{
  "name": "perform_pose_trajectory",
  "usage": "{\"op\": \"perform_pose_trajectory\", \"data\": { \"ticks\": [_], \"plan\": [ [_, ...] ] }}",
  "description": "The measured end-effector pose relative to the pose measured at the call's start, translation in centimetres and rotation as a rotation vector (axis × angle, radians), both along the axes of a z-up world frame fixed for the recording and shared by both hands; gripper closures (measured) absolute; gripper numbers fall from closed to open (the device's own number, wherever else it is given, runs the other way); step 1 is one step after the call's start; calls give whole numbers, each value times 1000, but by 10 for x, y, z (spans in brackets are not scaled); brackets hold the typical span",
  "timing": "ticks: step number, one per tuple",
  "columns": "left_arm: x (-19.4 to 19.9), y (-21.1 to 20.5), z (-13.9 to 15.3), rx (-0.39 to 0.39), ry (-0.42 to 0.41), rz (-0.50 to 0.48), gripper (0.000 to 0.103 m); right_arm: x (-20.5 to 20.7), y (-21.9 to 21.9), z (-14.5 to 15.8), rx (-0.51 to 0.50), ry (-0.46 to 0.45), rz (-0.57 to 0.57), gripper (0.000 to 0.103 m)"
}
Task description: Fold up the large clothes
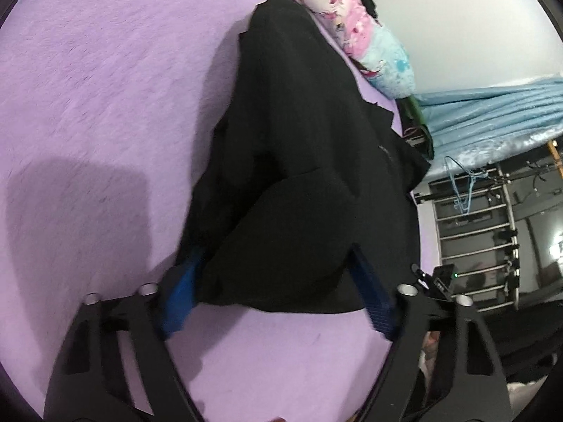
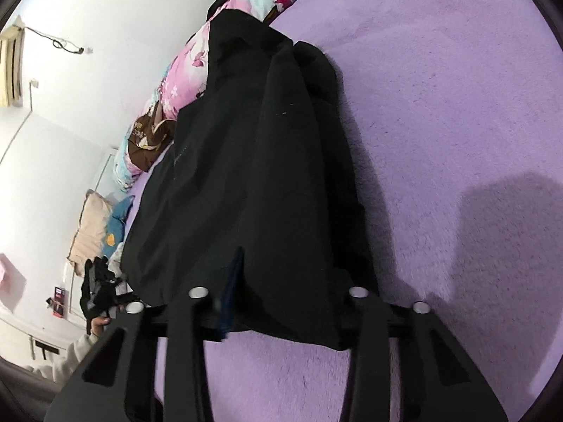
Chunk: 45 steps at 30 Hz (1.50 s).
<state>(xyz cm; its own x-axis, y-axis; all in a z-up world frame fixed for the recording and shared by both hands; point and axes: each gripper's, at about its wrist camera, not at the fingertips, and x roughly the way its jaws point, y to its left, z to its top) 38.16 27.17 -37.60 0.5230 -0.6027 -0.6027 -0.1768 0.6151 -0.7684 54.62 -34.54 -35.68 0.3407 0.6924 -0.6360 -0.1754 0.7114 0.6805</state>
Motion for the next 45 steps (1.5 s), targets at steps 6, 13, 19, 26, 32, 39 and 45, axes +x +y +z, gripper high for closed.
{"op": "perform_pose_trajectory", "data": {
  "ticks": [6,13,19,26,32,39,45],
  "plan": [
    [-5,6,-2,-29,66,3,73,-8,1,8,23,-1,-25,90],
    [-9,6,20,-16,54,-23,85,-23,-3,30,47,-35,-5,93],
    [-36,10,31,-18,52,-15,93,-43,-8,32,46,-17,4,93],
    [-71,23,32,-22,70,20,100,-64,-8,28,30,-4,2,94],
    [-71,8,78,107,12,3,81,-61,-5,37,24,-22,-1,94],
    [-2,-77,145,427,-107,-93,6,-59,0,43,-19,-38,20,94],
    [53,-157,121,591,-110,-305,6,-56,2,42,-23,-36,18,94]
  ]
}}
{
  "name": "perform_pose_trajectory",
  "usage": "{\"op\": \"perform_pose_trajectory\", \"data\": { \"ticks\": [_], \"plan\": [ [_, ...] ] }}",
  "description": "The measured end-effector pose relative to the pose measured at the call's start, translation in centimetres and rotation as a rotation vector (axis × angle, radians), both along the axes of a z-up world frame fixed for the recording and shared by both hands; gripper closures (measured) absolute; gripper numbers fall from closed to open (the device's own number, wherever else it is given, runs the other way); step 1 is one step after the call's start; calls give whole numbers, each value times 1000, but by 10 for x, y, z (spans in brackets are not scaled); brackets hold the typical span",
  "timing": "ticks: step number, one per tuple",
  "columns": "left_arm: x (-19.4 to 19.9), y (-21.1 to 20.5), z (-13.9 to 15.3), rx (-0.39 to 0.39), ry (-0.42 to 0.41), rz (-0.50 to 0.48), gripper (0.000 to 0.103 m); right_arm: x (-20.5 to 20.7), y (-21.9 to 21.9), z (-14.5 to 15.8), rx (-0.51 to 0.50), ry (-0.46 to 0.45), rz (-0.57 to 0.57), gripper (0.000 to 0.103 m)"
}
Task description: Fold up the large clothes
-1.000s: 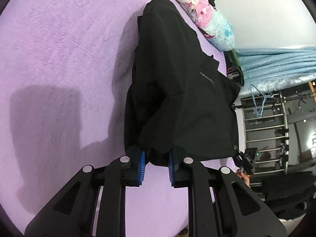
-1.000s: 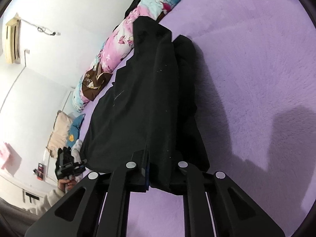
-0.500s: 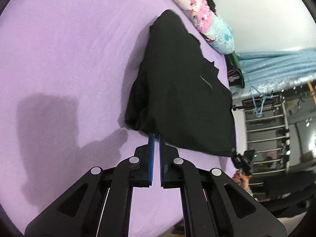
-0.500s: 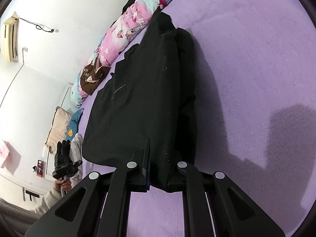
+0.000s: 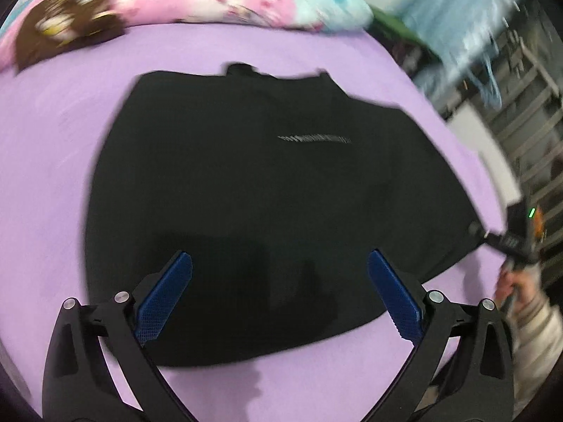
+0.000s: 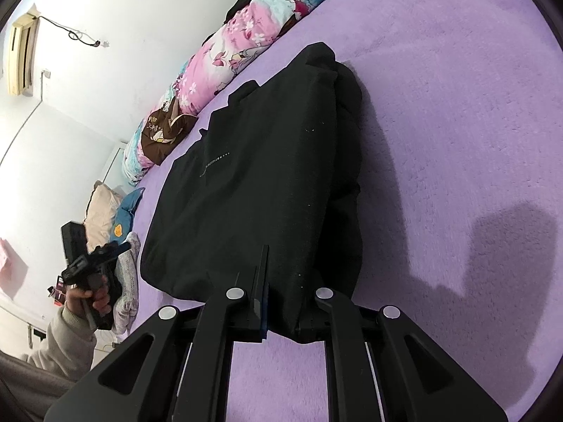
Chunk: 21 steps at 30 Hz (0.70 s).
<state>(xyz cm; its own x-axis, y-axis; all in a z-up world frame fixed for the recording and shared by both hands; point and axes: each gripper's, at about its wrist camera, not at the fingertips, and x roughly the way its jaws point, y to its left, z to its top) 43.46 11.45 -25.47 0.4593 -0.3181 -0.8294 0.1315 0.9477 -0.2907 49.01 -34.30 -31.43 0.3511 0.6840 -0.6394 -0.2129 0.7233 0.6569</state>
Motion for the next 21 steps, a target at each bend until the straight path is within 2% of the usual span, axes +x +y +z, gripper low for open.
{"op": "perform_pose_trajectory", "data": {
  "ticks": [4,10,17,21],
  "plan": [
    [25,-39,-33,133,10,-36,6,-3,2,4,-1,-7,-2,94],
    [18,-68,-78,254,-21,-143,6,-3,15,26,-6,-49,31,94],
    [17,-64,-107,254,-50,-132,5,-6,47,63,-21,-117,112,95],
    [14,-56,-98,239,-50,-129,6,-9,63,76,-34,-141,146,96]
  ]
}}
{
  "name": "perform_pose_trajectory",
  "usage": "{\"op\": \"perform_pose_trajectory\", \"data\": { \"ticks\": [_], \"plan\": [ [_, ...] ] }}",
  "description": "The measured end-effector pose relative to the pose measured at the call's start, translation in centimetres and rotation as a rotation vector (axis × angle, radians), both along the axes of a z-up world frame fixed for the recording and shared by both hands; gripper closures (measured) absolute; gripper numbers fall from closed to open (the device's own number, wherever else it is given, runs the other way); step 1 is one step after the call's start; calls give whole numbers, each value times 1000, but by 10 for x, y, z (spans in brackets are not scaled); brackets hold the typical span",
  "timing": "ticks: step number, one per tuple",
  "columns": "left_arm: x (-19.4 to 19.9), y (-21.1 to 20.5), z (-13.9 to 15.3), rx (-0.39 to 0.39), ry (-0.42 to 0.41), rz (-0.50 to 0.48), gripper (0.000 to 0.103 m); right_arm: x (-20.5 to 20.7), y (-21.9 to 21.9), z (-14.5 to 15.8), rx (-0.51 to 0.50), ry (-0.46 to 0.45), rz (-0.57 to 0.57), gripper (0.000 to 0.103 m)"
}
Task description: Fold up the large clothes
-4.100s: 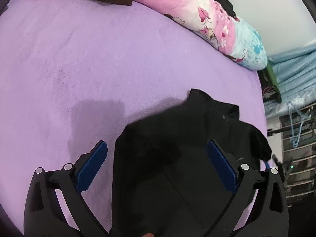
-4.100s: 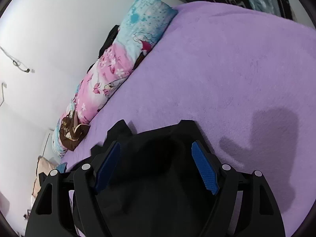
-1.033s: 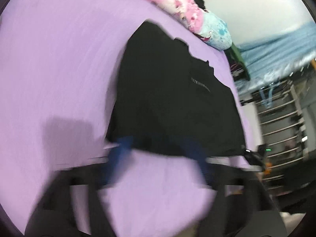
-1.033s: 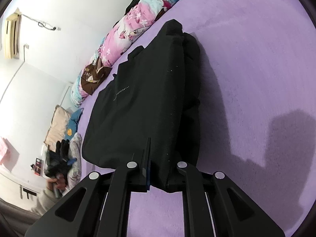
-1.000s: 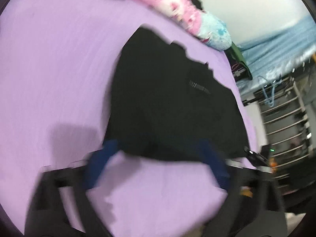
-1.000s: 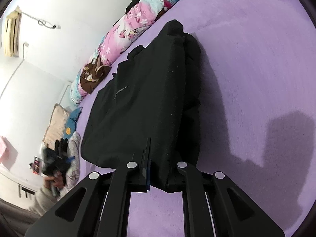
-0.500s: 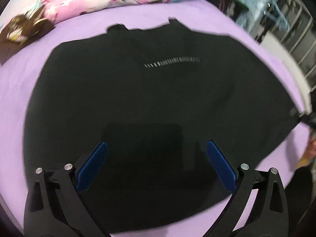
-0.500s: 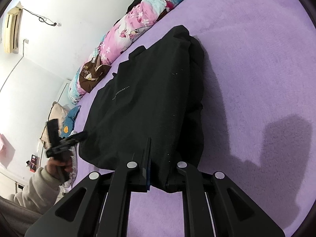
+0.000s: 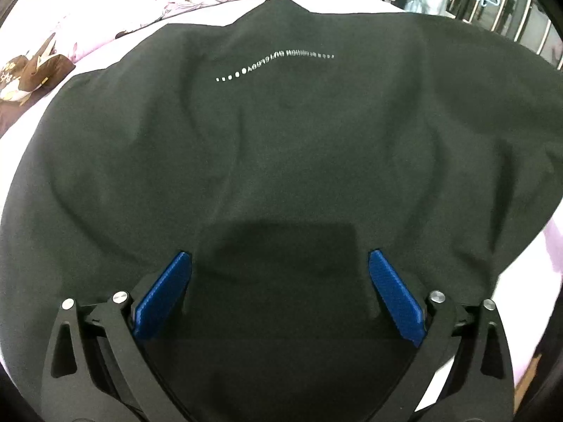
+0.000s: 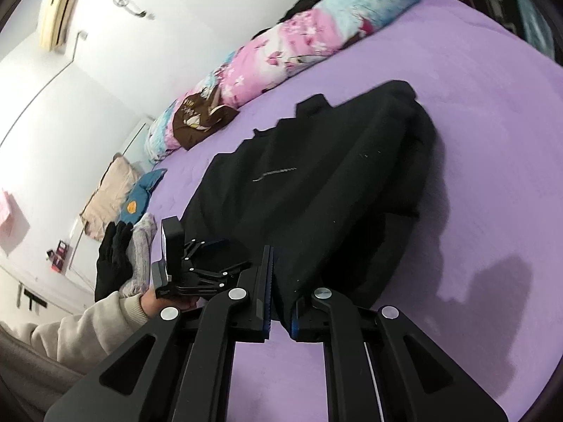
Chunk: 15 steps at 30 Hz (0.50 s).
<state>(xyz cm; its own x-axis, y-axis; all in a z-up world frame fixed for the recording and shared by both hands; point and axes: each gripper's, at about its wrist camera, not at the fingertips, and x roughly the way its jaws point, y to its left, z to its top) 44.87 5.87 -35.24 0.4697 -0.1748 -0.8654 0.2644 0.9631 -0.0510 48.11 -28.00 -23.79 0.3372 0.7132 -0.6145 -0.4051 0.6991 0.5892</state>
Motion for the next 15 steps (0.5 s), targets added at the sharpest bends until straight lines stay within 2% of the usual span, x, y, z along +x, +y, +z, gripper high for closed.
{"op": "perform_pose_trajectory", "data": {
  "ticks": [3,5,7,8,11,15],
  "plan": [
    [-2,-1,31,-41,-61,-60,6,-2,4,3,-7,-7,14,96],
    [2,-5,53,38,-116,-170,6,-1,6,3,-4,-5,16,96],
    [9,-15,66,126,-148,-326,6,-1,6,2,-5,-5,20,96],
    [14,-20,69,161,-152,-435,6,-1,6,0,-1,-2,22,96],
    [30,-23,67,205,-100,-677,6,3,5,-2,4,3,27,96],
    [43,-28,48,255,-26,-914,6,5,7,-3,9,4,45,96]
  ]
}}
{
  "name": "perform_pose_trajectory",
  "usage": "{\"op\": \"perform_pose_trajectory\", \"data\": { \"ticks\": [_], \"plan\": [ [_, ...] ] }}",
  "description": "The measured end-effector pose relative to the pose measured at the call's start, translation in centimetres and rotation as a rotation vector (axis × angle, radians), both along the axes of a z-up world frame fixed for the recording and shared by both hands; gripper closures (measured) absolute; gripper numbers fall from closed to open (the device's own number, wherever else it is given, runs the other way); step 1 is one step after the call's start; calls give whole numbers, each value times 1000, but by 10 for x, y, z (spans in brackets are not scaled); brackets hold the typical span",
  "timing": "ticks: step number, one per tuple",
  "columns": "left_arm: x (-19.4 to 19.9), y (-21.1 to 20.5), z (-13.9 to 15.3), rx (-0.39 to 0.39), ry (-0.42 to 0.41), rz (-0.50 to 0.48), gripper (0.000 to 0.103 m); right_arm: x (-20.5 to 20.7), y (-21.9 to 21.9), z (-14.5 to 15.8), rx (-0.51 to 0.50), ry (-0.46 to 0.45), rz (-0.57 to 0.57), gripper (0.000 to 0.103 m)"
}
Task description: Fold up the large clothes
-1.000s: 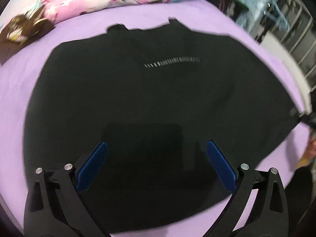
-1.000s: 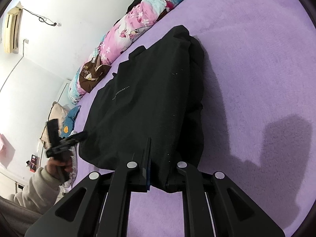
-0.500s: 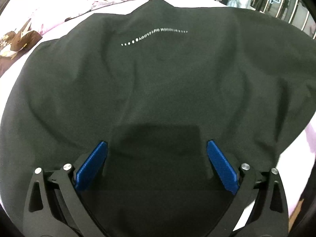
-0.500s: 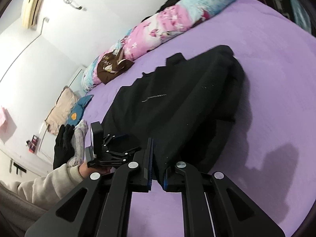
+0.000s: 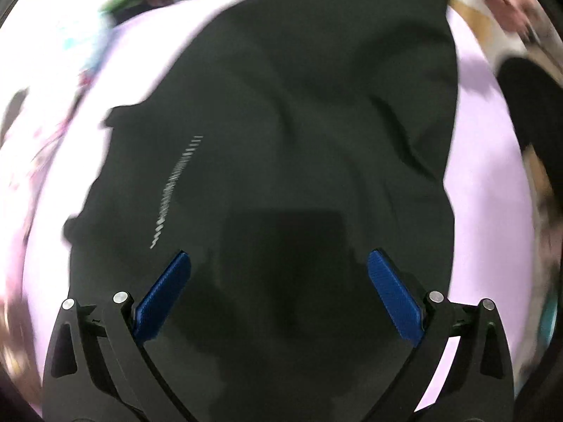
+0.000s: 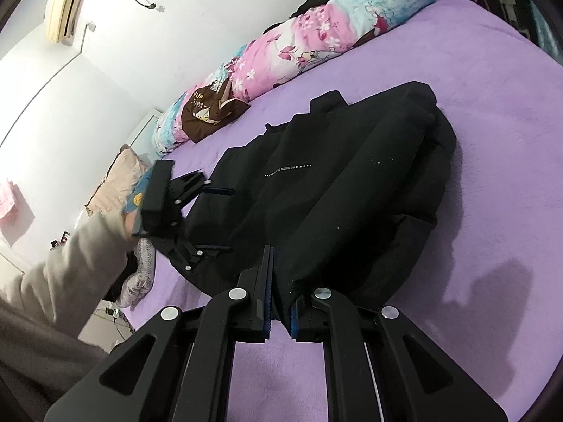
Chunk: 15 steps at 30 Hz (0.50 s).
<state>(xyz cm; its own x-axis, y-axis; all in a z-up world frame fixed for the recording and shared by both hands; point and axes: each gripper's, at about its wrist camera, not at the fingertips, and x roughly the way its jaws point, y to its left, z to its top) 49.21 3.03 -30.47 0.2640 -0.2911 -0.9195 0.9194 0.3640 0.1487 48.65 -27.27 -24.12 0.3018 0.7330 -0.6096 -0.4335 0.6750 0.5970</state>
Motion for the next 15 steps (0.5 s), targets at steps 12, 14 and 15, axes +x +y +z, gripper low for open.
{"op": "perform_pose_trajectory", "data": {
  "ticks": [12,14,15],
  "plan": [
    [55,-32,-57,-36,188,-97,5,4,15,-2,-4,3,46,96],
    [55,-30,-63,-52,179,-110,5,5,18,-3,-8,5,53,96],
    [54,-25,-62,-65,177,-109,5,6,20,-4,-12,7,55,96]
  ]
}}
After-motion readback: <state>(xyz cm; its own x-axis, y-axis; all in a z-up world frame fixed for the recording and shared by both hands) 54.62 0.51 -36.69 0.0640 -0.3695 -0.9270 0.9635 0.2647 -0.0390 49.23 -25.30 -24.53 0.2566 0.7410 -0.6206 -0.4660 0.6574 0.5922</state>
